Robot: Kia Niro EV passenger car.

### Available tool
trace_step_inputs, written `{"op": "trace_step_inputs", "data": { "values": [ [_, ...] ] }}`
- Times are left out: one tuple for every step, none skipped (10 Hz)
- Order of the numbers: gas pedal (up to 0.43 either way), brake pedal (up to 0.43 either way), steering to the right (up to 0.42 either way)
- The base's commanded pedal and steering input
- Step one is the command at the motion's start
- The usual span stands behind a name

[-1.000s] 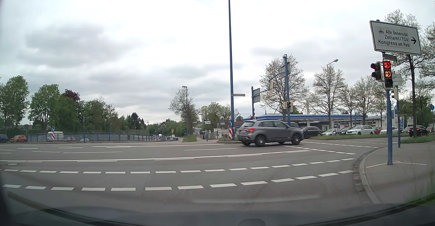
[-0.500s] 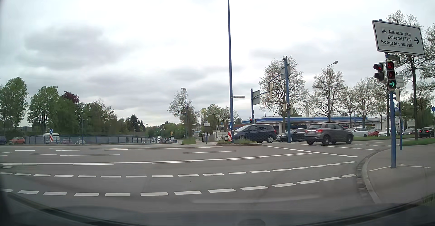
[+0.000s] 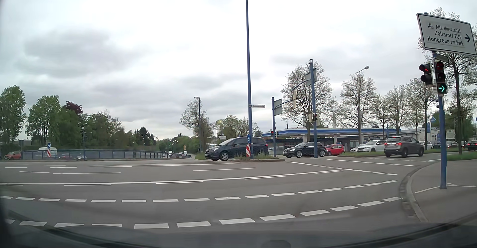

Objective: Follow the waypoints while adhering to traffic rules and regulations

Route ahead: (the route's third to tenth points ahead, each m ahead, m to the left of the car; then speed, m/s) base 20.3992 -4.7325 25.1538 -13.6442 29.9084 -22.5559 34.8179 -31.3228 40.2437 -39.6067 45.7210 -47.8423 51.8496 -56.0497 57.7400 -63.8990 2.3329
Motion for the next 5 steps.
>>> {"op": "trace_step_inputs", "data": {
  "values": [
    [0.539, 0.000, 0.062],
    [0.539, 0.000, 0.068],
    [0.539, 0.000, 0.077],
    [0.539, 0.000, 0.091],
    [0.539, 0.000, 0.107]
  ]
}}
